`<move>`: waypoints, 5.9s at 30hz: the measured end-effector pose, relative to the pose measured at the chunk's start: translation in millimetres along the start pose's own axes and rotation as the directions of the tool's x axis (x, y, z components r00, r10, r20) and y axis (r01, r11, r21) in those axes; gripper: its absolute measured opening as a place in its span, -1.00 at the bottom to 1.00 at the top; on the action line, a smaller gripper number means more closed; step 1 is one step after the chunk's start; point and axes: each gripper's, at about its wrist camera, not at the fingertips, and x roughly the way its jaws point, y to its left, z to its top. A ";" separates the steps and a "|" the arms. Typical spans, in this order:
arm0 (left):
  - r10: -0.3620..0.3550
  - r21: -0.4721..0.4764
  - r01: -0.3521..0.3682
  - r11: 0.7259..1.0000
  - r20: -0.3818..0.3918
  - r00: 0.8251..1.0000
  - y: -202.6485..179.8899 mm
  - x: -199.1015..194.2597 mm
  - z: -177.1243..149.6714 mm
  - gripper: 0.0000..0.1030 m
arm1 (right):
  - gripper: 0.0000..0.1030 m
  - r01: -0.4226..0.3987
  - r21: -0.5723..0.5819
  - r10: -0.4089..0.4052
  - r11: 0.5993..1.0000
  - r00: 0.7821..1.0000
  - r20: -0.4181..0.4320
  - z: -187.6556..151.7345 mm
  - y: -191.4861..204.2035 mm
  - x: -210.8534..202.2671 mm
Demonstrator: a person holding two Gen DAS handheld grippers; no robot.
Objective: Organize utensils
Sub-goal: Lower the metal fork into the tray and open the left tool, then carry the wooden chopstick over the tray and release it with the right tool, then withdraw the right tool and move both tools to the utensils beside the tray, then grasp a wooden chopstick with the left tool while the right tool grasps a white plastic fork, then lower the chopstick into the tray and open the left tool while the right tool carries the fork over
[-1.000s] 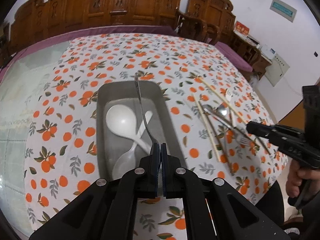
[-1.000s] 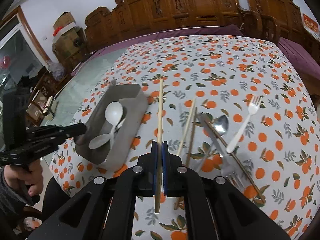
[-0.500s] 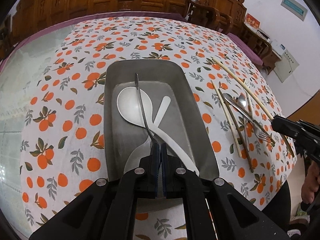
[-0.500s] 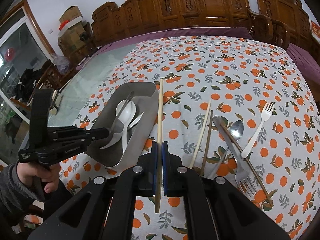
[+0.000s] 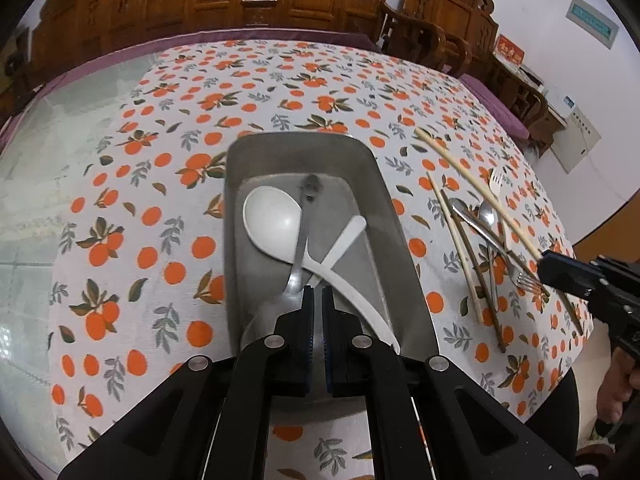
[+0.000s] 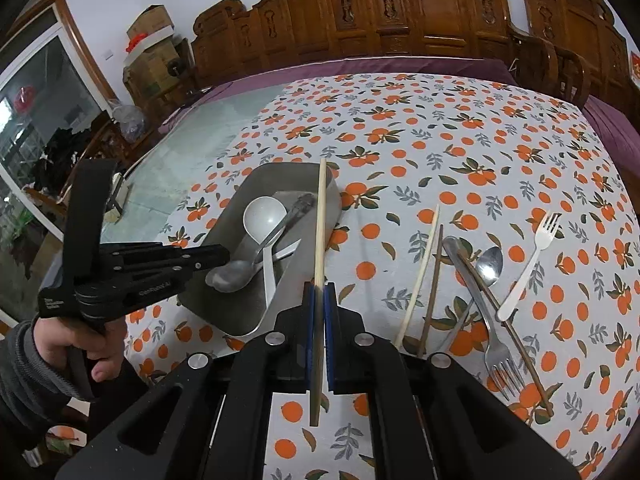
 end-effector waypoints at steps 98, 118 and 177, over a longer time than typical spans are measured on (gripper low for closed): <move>-0.023 0.142 0.015 0.990 0.057 0.998 -117.9 -11.6 -4.3 -0.16 | -0.39 0.176 0.044 -0.178 0.983 0.984 0.029 -49.5 -104.8 -60.9; -0.014 0.181 0.033 0.983 -0.106 0.994 -156.2 92.9 4.4 -0.34 | -0.39 0.176 0.062 -0.173 0.982 0.984 -0.043 -61.7 -135.1 -34.2; -0.069 0.172 0.047 0.984 0.123 0.990 -129.5 -24.2 13.2 -0.92 | -0.82 0.277 0.051 -0.271 0.960 0.957 -0.103 14.8 -149.3 5.1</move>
